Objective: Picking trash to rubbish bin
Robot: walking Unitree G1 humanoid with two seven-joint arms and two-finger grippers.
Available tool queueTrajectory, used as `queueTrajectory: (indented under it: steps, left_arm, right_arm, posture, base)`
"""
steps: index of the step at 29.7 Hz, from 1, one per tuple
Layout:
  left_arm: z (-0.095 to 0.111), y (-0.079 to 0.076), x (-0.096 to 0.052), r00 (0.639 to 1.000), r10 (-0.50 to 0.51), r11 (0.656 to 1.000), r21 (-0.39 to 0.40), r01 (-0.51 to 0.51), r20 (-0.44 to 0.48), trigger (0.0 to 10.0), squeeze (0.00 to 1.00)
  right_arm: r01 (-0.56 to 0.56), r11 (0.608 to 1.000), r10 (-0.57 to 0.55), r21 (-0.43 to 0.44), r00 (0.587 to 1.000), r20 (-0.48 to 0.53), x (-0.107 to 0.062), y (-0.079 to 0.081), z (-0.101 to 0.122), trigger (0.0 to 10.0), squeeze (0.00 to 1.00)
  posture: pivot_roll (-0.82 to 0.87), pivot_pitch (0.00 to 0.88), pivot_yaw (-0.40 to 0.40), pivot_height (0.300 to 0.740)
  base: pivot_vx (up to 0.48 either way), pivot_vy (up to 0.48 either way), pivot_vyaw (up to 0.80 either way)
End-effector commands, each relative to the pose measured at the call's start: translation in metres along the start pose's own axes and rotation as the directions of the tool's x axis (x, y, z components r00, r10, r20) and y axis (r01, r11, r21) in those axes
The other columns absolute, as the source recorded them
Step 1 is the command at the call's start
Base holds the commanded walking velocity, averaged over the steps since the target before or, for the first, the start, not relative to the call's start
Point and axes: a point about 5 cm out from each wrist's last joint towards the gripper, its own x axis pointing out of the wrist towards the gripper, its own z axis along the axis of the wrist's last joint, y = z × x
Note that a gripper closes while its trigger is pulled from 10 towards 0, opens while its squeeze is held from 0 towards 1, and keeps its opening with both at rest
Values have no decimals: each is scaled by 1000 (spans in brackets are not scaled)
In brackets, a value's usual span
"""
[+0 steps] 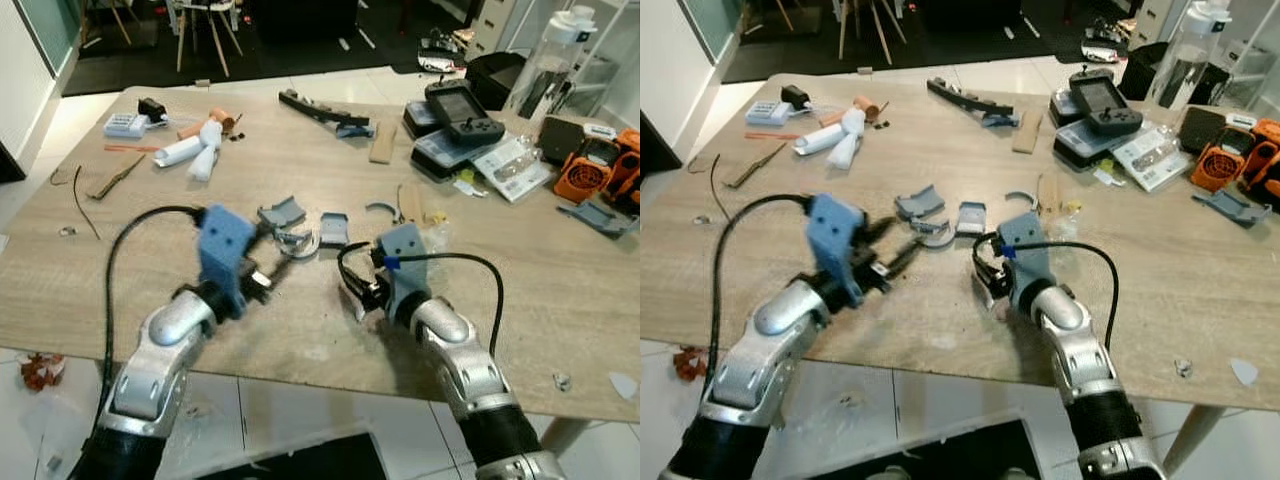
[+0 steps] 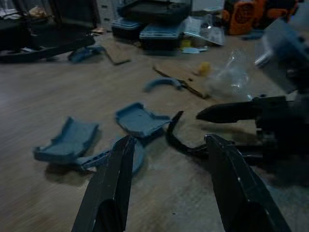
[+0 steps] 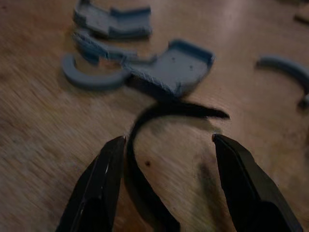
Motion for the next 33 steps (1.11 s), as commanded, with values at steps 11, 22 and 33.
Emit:
queueTrajectory:
  steps: [11,22,33]
  left_arm:
    - [-5,-10,-6,995,-91,995,26,92,-41,10000,0]
    - [-4,-10,-7,993,-107,993,42,109,-52,10000,0]
    - [-4,-9,-6,993,-109,993,49,111,-48,10000,0]
  right_arm:
    - [-109,990,122,84,980,-160,1,-1,-34,10000,0]
    - [-181,983,165,-18,927,-338,-4,-6,-47,0,0]
    - [-47,995,78,87,914,-397,-8,-18,-51,0,0]
  posture:
    - [4,221,42,740]
    - [5,219,44,740]
    - [4,187,47,740]
  base:
    - [0,0,0]
    - [0,0,0]
    - [0,0,0]
